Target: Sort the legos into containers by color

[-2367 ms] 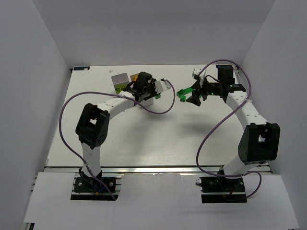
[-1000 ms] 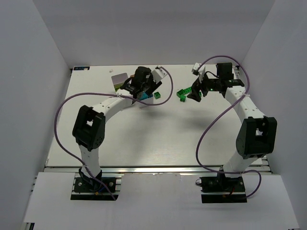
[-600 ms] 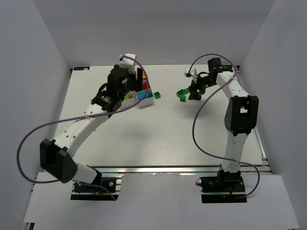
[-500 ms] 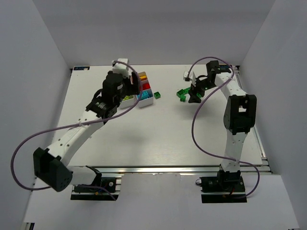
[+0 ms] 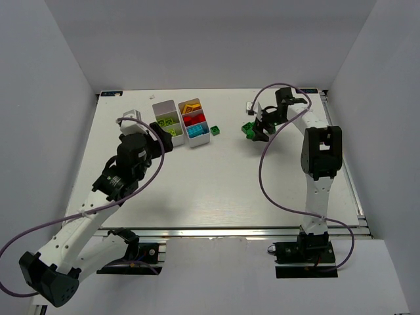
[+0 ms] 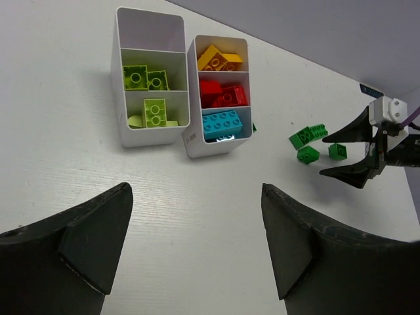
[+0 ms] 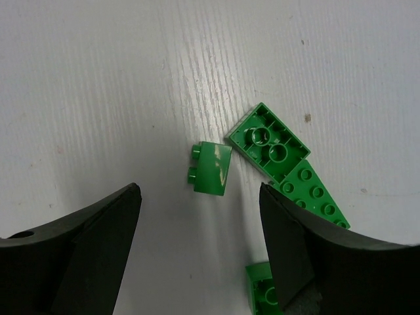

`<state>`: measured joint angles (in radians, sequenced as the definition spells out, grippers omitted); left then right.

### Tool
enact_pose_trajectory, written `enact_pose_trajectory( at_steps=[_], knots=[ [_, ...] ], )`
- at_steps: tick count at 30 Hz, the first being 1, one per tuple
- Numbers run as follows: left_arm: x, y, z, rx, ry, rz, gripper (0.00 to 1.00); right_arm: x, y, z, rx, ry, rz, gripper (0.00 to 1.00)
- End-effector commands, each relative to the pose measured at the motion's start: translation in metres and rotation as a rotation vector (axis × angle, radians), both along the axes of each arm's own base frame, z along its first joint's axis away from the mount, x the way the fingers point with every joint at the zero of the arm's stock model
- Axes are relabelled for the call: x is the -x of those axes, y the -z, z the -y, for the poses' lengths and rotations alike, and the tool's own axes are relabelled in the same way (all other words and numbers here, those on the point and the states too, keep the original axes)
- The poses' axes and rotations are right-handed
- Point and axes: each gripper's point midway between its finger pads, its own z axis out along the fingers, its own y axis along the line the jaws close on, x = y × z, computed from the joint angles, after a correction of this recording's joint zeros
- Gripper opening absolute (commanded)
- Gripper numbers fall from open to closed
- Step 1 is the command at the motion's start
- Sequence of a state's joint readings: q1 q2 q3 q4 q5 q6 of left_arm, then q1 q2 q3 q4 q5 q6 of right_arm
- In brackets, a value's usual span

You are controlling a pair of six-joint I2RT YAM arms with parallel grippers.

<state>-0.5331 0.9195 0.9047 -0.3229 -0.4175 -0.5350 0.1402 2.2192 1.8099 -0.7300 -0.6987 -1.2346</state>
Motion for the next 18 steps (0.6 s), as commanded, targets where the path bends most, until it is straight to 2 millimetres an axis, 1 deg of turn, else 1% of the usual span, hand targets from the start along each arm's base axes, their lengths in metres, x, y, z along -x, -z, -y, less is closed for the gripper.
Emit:
enact_pose_trajectory(
  at_steps=[1,2,3,7,12,13,15,16,18],
  knots=[
    [0.008,-0.001,-0.016,0.045,-0.087,-0.004,0.88,-0.011,-0.005,-0.013,-0.036,0.031,0.034,0.77],
    [0.009,-0.004,-0.018,0.047,-0.093,0.002,0.88,-0.012,-0.003,-0.014,-0.043,0.043,0.029,0.76],
    [0.01,-0.005,-0.02,0.046,-0.099,0.002,0.88,-0.018,-0.004,-0.014,-0.048,0.056,0.045,0.75],
    [0.012,-0.008,-0.025,0.034,-0.116,-0.004,0.89,-0.024,0.003,-0.014,-0.044,0.082,0.035,0.72],
    [0.012,-0.008,-0.026,0.031,-0.126,-0.01,0.89,-0.023,0.015,-0.012,-0.03,0.083,0.02,0.66],
    [0.012,-0.008,-0.026,0.032,-0.128,-0.01,0.89,-0.022,0.017,-0.012,-0.027,0.083,0.019,0.63],
    [0.012,-0.006,-0.027,0.033,-0.131,-0.015,0.89,-0.021,0.023,-0.01,-0.015,0.081,0.012,0.6],
    [0.011,-0.006,-0.026,0.034,-0.131,-0.015,0.89,-0.018,0.026,-0.009,-0.007,0.077,0.003,0.56],
    [0.01,-0.005,-0.026,0.03,-0.132,-0.018,0.89,-0.016,0.028,-0.008,0.001,0.065,0.004,0.52]
  ],
)
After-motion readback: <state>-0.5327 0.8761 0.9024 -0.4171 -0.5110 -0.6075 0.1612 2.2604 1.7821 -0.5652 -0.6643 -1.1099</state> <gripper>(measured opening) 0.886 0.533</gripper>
